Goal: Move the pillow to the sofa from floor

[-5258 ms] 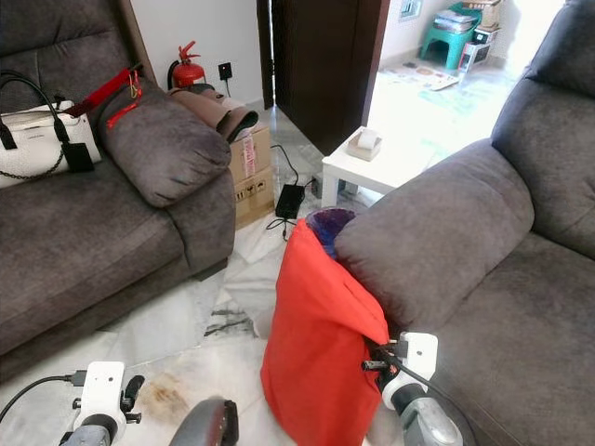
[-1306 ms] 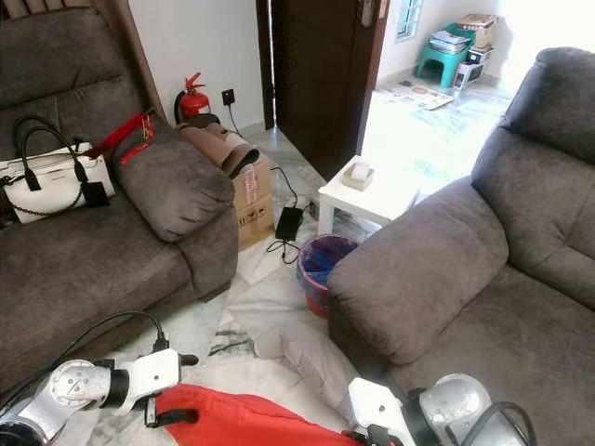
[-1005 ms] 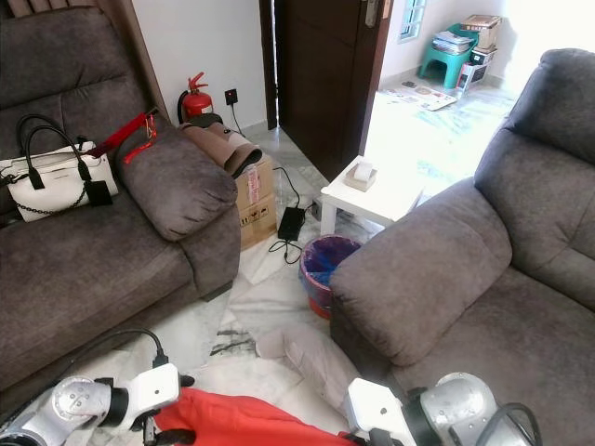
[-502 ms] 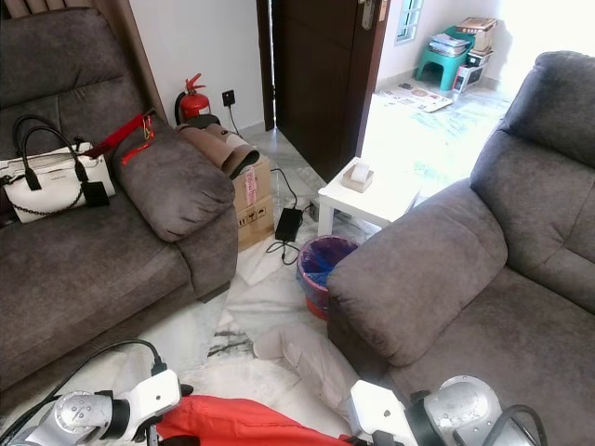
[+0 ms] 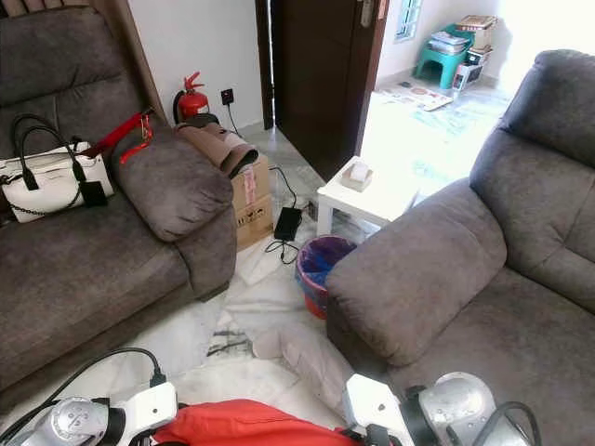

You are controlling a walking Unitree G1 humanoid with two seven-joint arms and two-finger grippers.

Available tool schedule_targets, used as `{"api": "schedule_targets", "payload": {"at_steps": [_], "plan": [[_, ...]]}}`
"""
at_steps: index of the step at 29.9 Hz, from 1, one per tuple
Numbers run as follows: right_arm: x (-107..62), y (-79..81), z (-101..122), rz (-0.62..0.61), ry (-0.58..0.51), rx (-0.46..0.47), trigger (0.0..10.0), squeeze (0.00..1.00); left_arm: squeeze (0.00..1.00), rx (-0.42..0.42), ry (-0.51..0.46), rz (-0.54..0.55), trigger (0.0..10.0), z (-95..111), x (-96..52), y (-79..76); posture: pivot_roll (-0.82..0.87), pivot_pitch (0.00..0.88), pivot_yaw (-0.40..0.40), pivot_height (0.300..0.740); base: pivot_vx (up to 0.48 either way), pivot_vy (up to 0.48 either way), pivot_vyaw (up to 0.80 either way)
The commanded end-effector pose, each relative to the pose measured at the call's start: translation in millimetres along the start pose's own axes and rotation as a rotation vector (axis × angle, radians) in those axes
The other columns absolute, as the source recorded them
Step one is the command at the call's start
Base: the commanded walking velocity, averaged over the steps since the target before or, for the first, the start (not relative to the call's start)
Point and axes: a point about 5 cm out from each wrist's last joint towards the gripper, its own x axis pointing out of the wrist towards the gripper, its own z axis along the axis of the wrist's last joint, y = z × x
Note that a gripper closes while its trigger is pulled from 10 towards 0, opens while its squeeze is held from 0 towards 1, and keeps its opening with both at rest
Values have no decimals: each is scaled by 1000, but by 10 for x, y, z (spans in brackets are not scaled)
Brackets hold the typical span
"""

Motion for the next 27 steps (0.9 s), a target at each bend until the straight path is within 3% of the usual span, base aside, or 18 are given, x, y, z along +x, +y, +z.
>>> {"api": "schedule_targets", "payload": {"at_steps": [1, 27], "plan": [[-16, -21, 132, 10, -59, -64, 10000, 0, 0, 6, 32, -20, 0, -67, -13, -55, 124, 79, 9, 740, 0, 0, 0], [43, -109, 128, -29, -78, -66, 10000, 0, 0, 4, 7, 8, 0, -33, -7, -34, 136, 84, 7, 740, 0, 0, 0]]}}
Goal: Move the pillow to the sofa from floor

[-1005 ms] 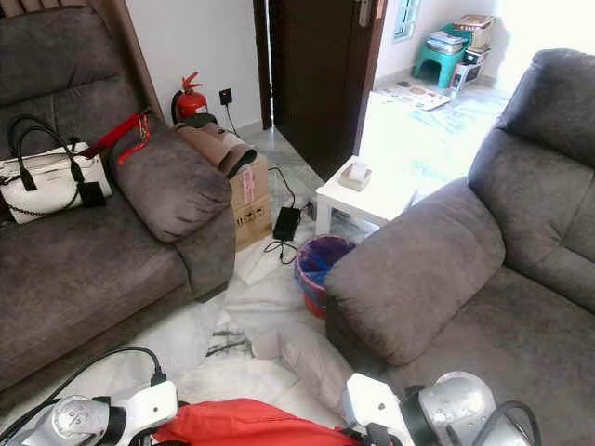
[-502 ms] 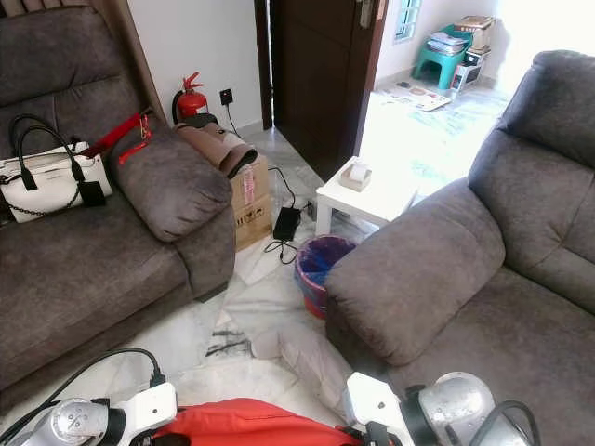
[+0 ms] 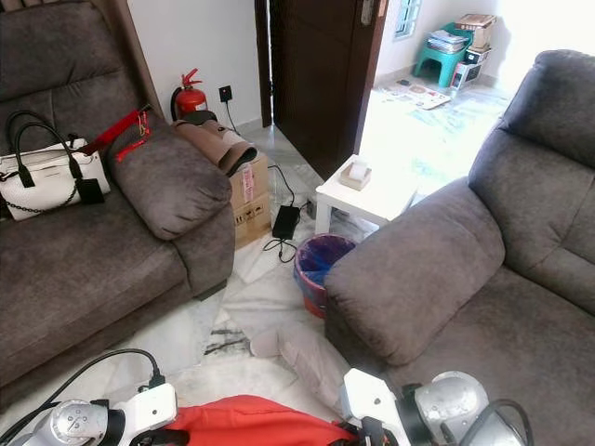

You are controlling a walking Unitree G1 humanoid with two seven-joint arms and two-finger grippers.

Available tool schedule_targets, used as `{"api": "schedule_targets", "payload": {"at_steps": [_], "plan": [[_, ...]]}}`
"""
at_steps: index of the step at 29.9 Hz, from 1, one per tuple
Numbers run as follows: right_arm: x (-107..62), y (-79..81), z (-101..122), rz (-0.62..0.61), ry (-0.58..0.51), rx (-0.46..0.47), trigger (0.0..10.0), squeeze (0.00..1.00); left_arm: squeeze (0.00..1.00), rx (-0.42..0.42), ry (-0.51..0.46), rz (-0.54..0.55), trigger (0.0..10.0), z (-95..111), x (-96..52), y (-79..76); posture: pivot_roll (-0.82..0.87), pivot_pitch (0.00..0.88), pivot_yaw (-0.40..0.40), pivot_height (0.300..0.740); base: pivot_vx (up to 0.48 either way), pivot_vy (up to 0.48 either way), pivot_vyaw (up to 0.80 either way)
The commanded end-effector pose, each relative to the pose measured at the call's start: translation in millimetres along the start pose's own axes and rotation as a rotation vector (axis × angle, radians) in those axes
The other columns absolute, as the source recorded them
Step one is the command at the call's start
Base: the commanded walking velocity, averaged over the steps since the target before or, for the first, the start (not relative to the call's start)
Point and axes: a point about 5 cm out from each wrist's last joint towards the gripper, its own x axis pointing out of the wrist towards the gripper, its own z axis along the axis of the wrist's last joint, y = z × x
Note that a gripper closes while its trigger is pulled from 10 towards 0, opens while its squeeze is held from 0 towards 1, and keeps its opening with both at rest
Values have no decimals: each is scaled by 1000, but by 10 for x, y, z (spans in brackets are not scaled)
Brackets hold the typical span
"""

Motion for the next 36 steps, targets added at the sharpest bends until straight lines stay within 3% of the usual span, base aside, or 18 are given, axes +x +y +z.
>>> {"api": "schedule_targets", "payload": {"at_steps": [1, 10, 20, 22, 26, 27, 29, 36], "plan": [[7, -39, 153, -3, -53, -80, 10000, 0, 0, 1, 16, -15, 0, -33, -10, -31, 137, 85, 8, 740, 0, 0, 0], [25, -84, 144, -32, -64, -84, 10000, 0, 0, -14, -21, -5, 0, 11, 0, -22, 137, 79, 10, 740, 0, 0, 0], [77, -142, 127, -89, -93, -89, 10000, 0, 0, -97, -112, 55, 0, 75, -25, 40, 137, 66, 23, 740, 0, 0, 0], [79, -251, 135, -187, -142, -95, 10000, 0, 0, -168, -191, 143, 0, 146, -55, 140, 135, 71, 25, 740, 0, 0, 0], [78, -415, 131, -333, -216, -48, 10000, 0, 0, -230, -274, 348, 0, 255, -63, 304, 135, 71, 25, 740, 0, 0, 0], [64, -522, 95, -470, -260, -18, 10000, 0, 0, -309, -347, 493, 10000, 343, -61, 400, 138, 79, 18, 740, 0, 0, 0], [52, -574, 69, -548, -271, -7, 10000, 0, 0, -344, -385, 555, 10000, 388, -62, 436, 138, 79, 18, 740, 0, 0, 0], [-4, -789, -5, -820, -374, 158, 10000, 0, 0, -437, -581, 802, 10000, 672, -144, 567, 153, 93, 10, 740, 0, 0, 0]]}}
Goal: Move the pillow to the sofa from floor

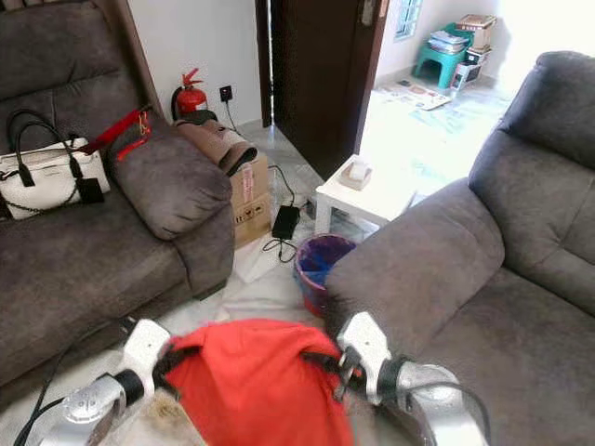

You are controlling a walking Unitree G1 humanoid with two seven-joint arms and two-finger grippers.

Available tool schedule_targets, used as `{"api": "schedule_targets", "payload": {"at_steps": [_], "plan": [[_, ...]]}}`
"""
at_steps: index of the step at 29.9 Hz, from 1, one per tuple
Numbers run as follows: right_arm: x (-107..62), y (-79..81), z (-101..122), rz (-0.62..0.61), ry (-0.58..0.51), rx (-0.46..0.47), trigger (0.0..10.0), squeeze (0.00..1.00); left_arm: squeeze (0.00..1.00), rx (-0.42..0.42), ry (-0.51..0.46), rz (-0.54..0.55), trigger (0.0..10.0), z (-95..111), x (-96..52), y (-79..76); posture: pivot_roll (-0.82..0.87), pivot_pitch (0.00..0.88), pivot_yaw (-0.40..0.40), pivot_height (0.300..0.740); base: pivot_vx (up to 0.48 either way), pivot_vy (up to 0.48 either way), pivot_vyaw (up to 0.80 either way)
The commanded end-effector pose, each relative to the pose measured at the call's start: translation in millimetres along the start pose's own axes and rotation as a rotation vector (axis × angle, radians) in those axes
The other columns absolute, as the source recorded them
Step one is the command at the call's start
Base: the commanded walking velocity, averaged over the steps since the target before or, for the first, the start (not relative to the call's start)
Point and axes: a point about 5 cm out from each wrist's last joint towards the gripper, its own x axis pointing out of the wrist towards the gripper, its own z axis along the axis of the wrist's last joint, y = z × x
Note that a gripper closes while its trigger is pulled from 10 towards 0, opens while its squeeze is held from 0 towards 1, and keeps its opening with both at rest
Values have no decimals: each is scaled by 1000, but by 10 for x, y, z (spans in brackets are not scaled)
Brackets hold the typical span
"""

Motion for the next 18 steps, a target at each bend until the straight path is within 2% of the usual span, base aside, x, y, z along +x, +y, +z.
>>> {"api": "schedule_targets", "payload": {"at_steps": [1, 3, 5, 8, 15, 18], "plan": [[38, -87, 178, -80, -102, 12, 10000, 0, 0, -13, -99, 79, 10000, 192, 39, 71, 156, 93, 9, 740, 0, 0, 0], [97, -120, 203, -152, -140, 46, 10000, 0, 0, -60, -137, 128, 10000, 253, 80, 27, 158, 92, 7, 740, 0, 0, 0], [135, -113, 199, -165, -141, 61, 10000, 0, 0, -56, -137, 133, 10000, 259, 95, -5, 158, 92, 7, 740, 0, 0, 0], [211, -66, 220, -176, -149, 31, 10000, 0, 0, -39, -143, 147, 10000, 292, 110, -38, 159, 93, 8, 740, 0, 0, 0], [287, -45, 281, -223, -203, 58, 10000, 0, 0, 7, -192, 179, 10000, 453, 163, -116, 164, 95, 10, 740, 0, 0, 0], [303, -83, 272, -286, -229, 123, 10000, 0, 0, 30, -184, 198, 10000, 465, 193, -165, 164, 92, 14, 740, 0, 0, 0]]}}
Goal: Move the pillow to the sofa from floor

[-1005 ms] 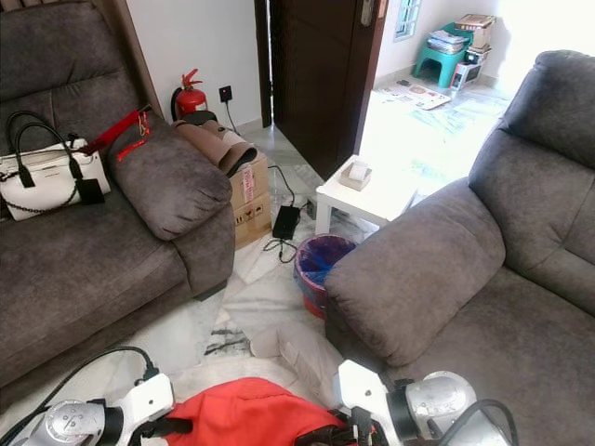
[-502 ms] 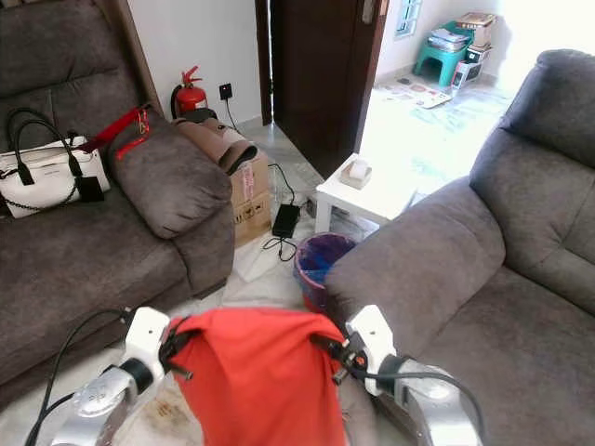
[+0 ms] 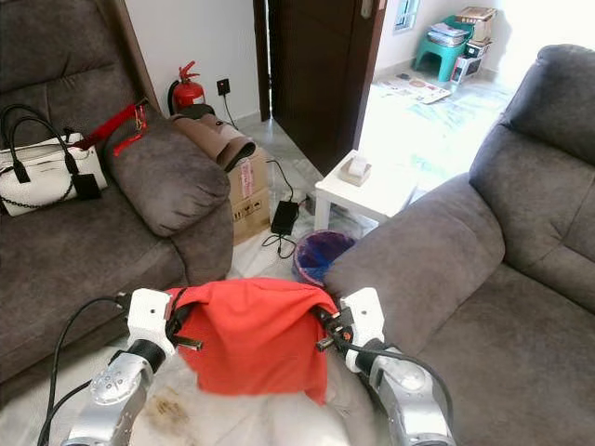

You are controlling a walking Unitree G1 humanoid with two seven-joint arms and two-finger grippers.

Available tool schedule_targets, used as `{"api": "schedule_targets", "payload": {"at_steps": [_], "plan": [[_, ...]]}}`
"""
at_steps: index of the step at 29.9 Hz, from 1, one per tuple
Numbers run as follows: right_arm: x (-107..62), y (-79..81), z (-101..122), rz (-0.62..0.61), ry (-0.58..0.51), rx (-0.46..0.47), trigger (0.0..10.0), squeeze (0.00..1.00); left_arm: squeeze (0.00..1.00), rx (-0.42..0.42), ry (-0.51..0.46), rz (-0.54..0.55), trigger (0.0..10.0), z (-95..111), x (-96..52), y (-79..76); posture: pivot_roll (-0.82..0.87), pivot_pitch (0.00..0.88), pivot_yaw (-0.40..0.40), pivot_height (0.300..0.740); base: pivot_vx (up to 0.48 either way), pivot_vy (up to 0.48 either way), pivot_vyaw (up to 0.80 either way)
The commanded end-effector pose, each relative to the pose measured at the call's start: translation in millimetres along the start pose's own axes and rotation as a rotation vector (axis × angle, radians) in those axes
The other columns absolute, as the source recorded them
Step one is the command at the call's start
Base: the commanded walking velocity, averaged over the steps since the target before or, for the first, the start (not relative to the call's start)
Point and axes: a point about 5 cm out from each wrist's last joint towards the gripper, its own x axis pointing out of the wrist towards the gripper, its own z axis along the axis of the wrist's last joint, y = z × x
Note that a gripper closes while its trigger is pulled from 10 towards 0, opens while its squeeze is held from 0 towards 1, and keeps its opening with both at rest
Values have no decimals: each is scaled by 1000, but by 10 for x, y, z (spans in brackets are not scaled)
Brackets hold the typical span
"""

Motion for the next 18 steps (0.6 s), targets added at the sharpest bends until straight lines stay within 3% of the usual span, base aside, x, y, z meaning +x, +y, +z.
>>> {"api": "schedule_targets", "payload": {"at_steps": [1, 6, 10, 18], "plan": [[36, -48, 121, -52, -75, 23, 10000, 0, 0, 36, -81, 7, 10000, 192, 66, -38, 164, 92, 14, 740, 0, 0, 0], [33, -96, 139, -88, -83, 21, 10000, 0, 0, 43, -82, 35, 10000, 212, 55, -11, 165, 92, 14, 740, 0, 0, 0], [38, -135, 156, -109, -95, 74, 10000, 0, 0, 54, -76, 61, 10000, 212, 50, 42, 173, 97, 14, 740, 0, 0, -800], [47, -141, 146, -103, -85, 52, 10000, 0, 0, 53, -74, 87, 10000, 220, 47, 53, 161, 113, 15, 740, 0, 0, -800]]}}
